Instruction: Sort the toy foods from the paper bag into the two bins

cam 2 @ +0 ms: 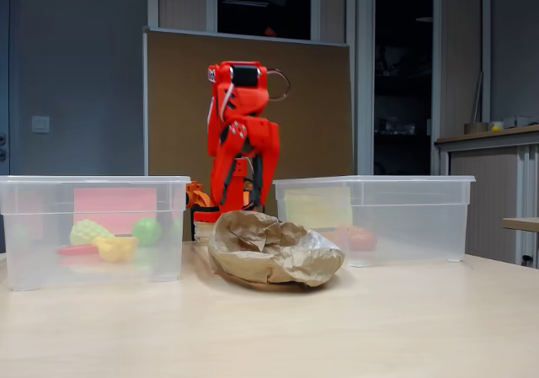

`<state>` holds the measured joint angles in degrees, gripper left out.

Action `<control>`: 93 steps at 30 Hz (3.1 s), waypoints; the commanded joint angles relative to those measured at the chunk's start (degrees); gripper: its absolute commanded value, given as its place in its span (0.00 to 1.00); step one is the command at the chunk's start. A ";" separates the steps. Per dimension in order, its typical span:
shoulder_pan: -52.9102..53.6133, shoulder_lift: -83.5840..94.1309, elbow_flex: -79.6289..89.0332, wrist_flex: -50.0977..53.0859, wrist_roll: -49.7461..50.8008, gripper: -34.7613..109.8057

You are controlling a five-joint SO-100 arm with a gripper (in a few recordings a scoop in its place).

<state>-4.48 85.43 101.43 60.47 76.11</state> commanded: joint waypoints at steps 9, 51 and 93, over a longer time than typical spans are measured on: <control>-8.61 -17.75 -20.39 1.76 13.71 0.42; -8.79 -38.94 -34.37 -1.93 17.58 0.50; -6.15 9.67 -27.16 44.74 18.37 0.24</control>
<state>-8.35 85.69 73.92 100.46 92.02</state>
